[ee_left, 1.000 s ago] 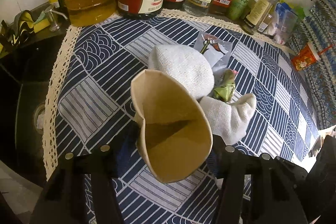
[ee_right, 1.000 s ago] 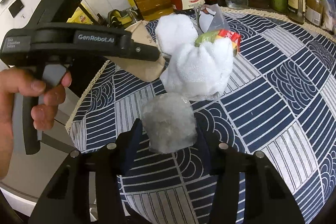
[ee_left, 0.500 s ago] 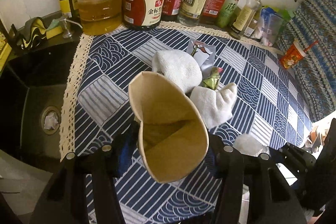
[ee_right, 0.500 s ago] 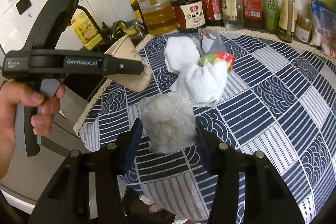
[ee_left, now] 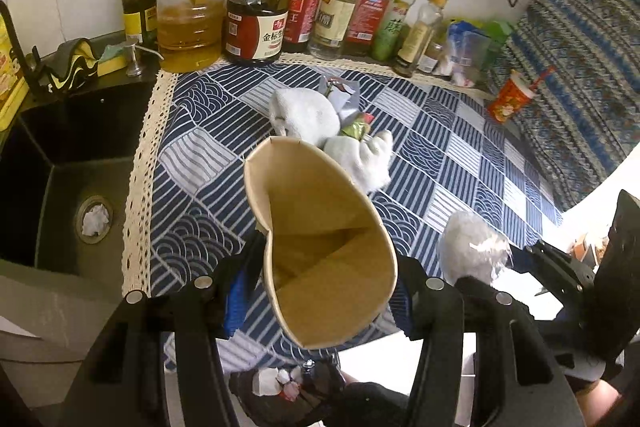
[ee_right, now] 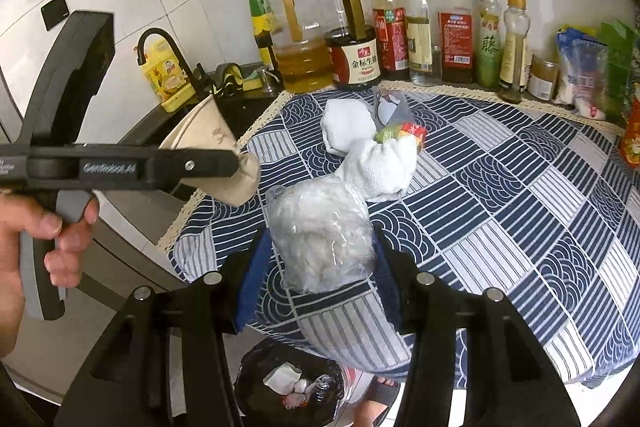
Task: Collect trash
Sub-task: 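Carry the paper cup and plastic bag in both grippers down to the black bin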
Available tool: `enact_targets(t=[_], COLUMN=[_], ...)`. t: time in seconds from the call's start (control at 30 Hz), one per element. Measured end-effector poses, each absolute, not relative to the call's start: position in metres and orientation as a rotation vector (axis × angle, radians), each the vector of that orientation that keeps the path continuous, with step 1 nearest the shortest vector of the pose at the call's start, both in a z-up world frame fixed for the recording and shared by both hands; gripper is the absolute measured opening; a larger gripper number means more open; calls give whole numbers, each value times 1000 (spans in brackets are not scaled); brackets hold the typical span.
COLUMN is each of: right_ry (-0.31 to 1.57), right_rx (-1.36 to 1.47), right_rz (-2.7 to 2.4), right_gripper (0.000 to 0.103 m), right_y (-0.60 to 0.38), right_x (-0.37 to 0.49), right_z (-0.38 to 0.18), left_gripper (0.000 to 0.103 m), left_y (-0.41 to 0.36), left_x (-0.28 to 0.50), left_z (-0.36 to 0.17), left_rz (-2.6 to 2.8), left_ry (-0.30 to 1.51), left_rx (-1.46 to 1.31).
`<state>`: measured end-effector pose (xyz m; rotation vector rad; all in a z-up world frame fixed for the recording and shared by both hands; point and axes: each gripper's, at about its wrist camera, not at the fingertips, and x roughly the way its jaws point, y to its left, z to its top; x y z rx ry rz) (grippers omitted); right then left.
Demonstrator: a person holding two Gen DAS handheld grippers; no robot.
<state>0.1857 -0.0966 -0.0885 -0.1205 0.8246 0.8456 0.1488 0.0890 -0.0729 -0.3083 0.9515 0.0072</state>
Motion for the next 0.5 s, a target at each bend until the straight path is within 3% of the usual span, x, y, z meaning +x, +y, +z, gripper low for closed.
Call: enact_targets(t=[0.5], right_ry=[814], right_rx=[-79], right_rz=[779], right_gripper=[50], right_y=[-112], right_x=[124], right_z=[-81], left_gripper=[54], left_y=[78], left_x=[68], left_z=[-72], left_rz=[-64], left_ry=[924], left_rx=[-325])
